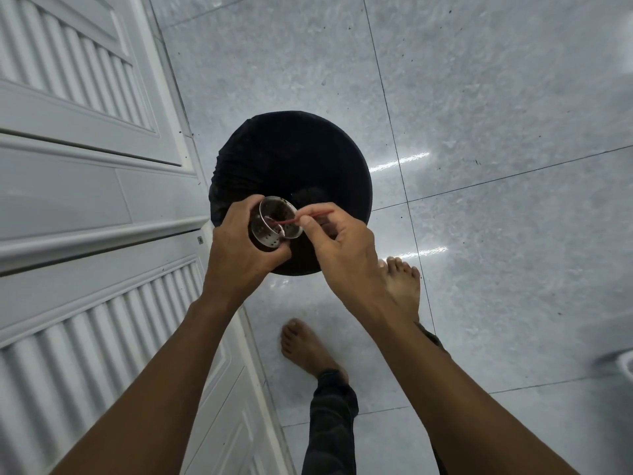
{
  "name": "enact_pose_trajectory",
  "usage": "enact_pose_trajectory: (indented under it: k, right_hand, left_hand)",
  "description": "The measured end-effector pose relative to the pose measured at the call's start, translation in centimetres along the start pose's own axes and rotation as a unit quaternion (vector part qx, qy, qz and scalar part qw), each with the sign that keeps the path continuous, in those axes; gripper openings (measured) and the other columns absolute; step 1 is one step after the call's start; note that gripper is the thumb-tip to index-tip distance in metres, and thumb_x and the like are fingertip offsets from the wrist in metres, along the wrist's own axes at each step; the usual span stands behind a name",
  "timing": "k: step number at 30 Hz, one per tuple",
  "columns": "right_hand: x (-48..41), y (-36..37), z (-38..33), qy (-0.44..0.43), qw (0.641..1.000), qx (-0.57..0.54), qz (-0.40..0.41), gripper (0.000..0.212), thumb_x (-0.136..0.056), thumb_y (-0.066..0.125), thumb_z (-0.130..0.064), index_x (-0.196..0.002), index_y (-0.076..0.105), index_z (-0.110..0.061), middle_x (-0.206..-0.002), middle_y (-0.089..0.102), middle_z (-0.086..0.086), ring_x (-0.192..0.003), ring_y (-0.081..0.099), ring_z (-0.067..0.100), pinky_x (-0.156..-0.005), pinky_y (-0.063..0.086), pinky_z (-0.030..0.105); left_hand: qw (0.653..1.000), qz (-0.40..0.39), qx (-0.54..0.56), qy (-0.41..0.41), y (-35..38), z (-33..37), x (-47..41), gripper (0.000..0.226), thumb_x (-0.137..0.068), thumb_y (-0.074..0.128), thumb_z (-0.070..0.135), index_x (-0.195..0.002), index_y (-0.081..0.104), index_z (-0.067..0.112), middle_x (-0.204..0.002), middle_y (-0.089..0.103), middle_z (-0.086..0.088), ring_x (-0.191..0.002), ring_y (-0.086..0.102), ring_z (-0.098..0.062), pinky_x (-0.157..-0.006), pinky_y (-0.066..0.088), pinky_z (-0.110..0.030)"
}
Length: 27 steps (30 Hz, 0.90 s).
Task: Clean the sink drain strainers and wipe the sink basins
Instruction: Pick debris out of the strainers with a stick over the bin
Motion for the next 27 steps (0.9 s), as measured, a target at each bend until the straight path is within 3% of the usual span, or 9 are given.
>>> enact_pose_trajectory:
  k: [2, 7, 12, 16, 20, 24, 27]
  right_hand:
    - [0.5, -0.8, 0.4, -0.013, 0.999, 0.038, -0.006, 0.015, -0.101, 0.063, -0.025, -0.112, 0.072, -0.022, -0.103, 0.074, -0.008, -0.098, 0.068, 0.003, -0.083, 0.055, 0.011]
    - [-0.4, -2.1, 1.0, -0.037, 0.989, 0.125, 0.067, 0.02, -0.102, 0.06, -0.027, -0.117, 0.072, -0.02, -0.106, 0.073, -0.005, -0.098, 0.067, 0.011, -0.084, 0.06, 0.028]
    - [0.4, -0.7, 1.0, -0.089, 0.983, 0.15, 0.051, 0.016, -0.102, 0.061, -0.027, -0.113, 0.071, -0.021, -0.103, 0.072, -0.006, -0.094, 0.066, 0.011, -0.081, 0.059, 0.022]
    - [0.8, -0.7, 1.7, -0.066, 0.977, 0.19, 0.075, 0.024, -0.103, 0.058, -0.029, -0.121, 0.071, -0.018, -0.111, 0.072, -0.001, -0.1, 0.065, 0.014, -0.084, 0.058, 0.024]
    - [1.0, -0.4, 2.0, -0.065, 0.985, 0.141, 0.081, 0.023, -0.103, 0.059, -0.027, -0.121, 0.071, -0.018, -0.112, 0.073, -0.001, -0.1, 0.065, 0.013, -0.085, 0.058, 0.023]
    - [1.4, 0.2, 2.8, -0.045, 0.989, 0.131, 0.045, 0.022, -0.102, 0.061, -0.027, -0.119, 0.072, -0.018, -0.11, 0.073, -0.001, -0.1, 0.067, 0.013, -0.087, 0.06, 0.028]
    - [0.6, -0.4, 3.1, -0.02, 0.986, 0.123, 0.107, 0.024, -0.103, 0.059, -0.027, -0.122, 0.071, -0.017, -0.11, 0.073, -0.001, -0.1, 0.067, 0.014, -0.087, 0.059, 0.03]
  left_hand:
    - [1.0, 0.004, 0.0, 0.007, -0.4, 0.0, -0.1, 0.079, -0.076, 0.091, 0.029, -0.144, 0.052, 0.015, -0.134, 0.06, -0.003, -0.118, 0.055, -0.01, -0.097, 0.046, -0.018]
    - [1.0, -0.006, -0.009, 0.024, -0.6, 0.1, 0.1, 0.079, -0.075, 0.091, 0.03, -0.143, 0.052, 0.019, -0.132, 0.061, 0.001, -0.114, 0.052, 0.001, -0.091, 0.043, -0.002]
    - [0.999, -0.017, -0.024, 0.012, -0.4, -0.1, -0.1, 0.077, -0.076, 0.09, 0.035, -0.142, 0.054, 0.019, -0.131, 0.063, -0.001, -0.113, 0.054, -0.003, -0.091, 0.039, -0.006]
    - [0.999, -0.029, -0.037, -0.009, -0.4, -0.7, 0.1, 0.081, -0.073, 0.083, 0.048, -0.142, 0.053, 0.019, -0.129, 0.065, -0.001, -0.109, 0.054, -0.005, -0.083, 0.038, -0.004]
    - [0.997, -0.036, -0.02, -0.064, -0.1, -1.5, 0.3, 0.094, -0.072, 0.092, 0.038, -0.149, 0.041, 0.019, -0.128, 0.066, -0.003, -0.105, 0.058, -0.01, -0.078, 0.038, -0.004]
    - [0.997, -0.046, -0.007, -0.068, 0.2, -1.5, 0.4, 0.094, -0.073, 0.093, 0.036, -0.148, 0.04, 0.019, -0.13, 0.066, -0.005, -0.105, 0.06, -0.011, -0.079, 0.04, -0.006]
    - [0.995, -0.047, 0.005, -0.086, 0.2, -1.7, 0.5, 0.093, -0.074, 0.093, 0.036, -0.149, 0.04, 0.019, -0.13, 0.067, -0.004, -0.105, 0.061, -0.011, -0.078, 0.041, -0.006]
Point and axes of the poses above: each hand's wrist, its own x-axis away from the middle knuckle, its own y-axis out of the palm, z = x × y, the point moved 1 cm from there along -x, towards the middle knuckle
